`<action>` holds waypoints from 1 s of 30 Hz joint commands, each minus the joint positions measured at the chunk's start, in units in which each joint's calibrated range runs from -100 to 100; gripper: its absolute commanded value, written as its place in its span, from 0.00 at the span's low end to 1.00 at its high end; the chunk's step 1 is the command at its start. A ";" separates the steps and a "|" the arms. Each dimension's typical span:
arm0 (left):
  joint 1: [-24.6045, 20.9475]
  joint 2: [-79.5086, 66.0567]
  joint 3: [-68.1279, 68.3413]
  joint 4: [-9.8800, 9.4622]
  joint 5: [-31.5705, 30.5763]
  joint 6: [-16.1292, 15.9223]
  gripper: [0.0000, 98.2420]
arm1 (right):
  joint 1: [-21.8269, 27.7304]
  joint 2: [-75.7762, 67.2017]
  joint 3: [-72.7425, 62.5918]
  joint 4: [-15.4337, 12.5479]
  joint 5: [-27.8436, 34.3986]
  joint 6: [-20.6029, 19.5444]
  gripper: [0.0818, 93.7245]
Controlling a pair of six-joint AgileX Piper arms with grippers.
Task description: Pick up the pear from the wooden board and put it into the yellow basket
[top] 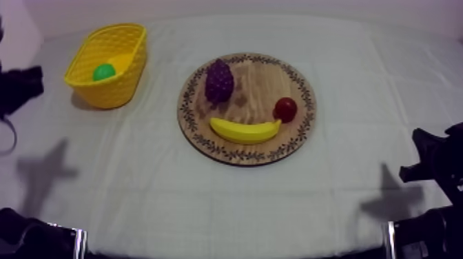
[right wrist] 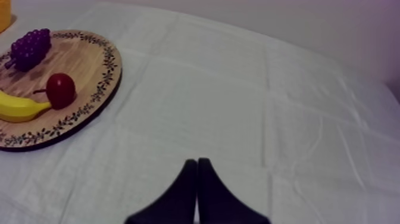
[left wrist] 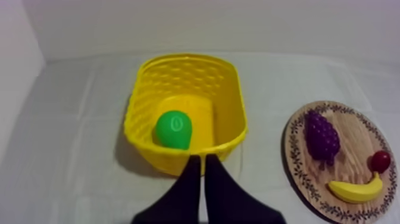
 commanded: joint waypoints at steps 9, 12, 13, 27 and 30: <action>-6.46 -36.55 28.86 8.80 2.71 -10.15 0.00 | -0.01 0.01 0.04 -0.02 0.00 -0.01 0.00; -6.53 -37.39 29.61 9.62 3.07 -10.99 0.00 | -0.01 0.01 0.04 -0.02 0.00 0.01 0.00; -6.54 -37.52 29.92 9.75 2.40 -10.07 0.00 | -0.01 0.01 0.04 -0.02 0.00 0.00 0.00; -6.78 -37.82 31.09 9.98 -0.37 1.12 0.00 | -0.01 0.01 0.04 -0.02 0.00 -0.02 0.00; -6.78 -37.82 31.10 9.98 -0.38 0.85 0.00 | -0.01 0.01 0.04 -0.02 0.00 -0.02 0.00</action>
